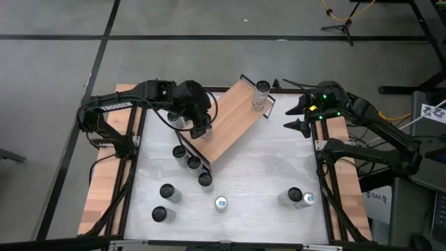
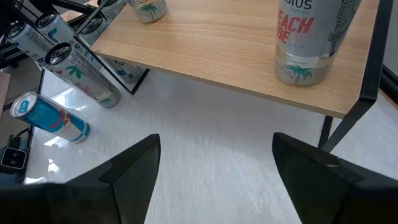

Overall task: Place canned beverage on shelf
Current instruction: Put the white-pink soda can on the shelf aligned with the other white-pink soda can

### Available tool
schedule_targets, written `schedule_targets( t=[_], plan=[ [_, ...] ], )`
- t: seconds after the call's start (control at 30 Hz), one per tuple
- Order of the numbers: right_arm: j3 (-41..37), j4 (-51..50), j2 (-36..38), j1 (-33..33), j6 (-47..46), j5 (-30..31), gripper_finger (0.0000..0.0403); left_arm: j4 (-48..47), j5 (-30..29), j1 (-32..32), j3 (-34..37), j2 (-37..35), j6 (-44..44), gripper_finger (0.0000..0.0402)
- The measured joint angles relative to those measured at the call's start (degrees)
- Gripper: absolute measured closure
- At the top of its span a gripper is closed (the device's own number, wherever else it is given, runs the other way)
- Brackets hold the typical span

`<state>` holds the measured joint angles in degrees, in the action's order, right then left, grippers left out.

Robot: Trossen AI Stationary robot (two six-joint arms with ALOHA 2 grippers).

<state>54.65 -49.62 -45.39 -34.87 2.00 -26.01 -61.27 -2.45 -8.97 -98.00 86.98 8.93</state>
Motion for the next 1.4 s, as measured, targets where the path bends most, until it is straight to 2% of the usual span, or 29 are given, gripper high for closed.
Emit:
schedule_targets(
  t=[0.3, 0.53, 0.63, 0.8, 1.13, 1.4],
  plan=[
    [0.00, -0.01, 0.00, -0.02, 0.00, -0.02, 0.0098, 2.24, -0.65, 0.00, 0.00, -0.94, 1.49, 0.0083],
    [0.00, -0.01, 0.00, -0.02, 0.00, 0.00, 0.0098, 1.61, -8.34, 0.02, -0.03, -3.89, 6.27, 0.0083],
    [0.00, 0.00, 0.00, -0.02, 0.00, -0.01, 0.0098, 1.61, -9.94, 0.25, -0.04, -5.15, 9.43, 0.0083],
    [0.00, -0.01, 0.00, -0.02, 0.00, 0.01, 0.0098, 1.76, -12.11, 2.55, -0.04, -5.73, 13.69, 0.0083],
    [0.00, -0.01, 0.00, -0.02, 0.00, 0.01, 0.0098, 1.74, -21.54, 9.21, -0.04, -5.73, 16.09, 0.0083],
    [0.00, -0.01, 0.00, -0.02, 0.00, 0.01, 0.0098, 1.74, -22.97, 12.34, -0.04, -4.95, 16.26, 0.0083]
  ],
)
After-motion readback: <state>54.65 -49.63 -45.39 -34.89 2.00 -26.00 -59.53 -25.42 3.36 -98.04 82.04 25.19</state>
